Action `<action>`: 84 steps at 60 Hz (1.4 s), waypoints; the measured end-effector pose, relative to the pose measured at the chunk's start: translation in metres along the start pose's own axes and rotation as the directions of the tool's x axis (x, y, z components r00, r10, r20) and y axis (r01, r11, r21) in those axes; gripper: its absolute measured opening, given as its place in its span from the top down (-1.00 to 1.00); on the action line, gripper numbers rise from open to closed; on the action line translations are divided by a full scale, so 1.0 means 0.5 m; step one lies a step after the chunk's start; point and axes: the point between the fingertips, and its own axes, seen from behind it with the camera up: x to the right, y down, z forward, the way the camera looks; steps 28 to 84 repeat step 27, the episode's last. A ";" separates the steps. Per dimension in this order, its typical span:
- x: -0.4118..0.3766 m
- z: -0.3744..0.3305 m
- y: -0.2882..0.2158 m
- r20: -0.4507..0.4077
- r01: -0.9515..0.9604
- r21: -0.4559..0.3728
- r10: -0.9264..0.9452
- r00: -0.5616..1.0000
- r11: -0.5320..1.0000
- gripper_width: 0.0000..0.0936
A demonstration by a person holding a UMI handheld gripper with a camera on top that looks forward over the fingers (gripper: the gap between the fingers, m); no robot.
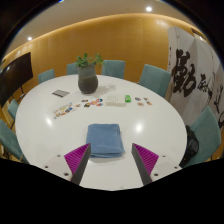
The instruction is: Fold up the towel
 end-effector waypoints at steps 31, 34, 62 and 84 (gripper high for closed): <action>-0.053 -0.131 0.028 -0.033 0.058 0.022 -0.057 0.998 0.998 -0.86; -0.053 -0.131 0.028 -0.033 0.058 0.022 -0.057 0.998 0.998 -0.86; -0.053 -0.131 0.028 -0.033 0.058 0.022 -0.057 0.998 0.998 -0.86; -0.053 -0.131 0.028 -0.033 0.058 0.022 -0.057 0.998 0.998 -0.86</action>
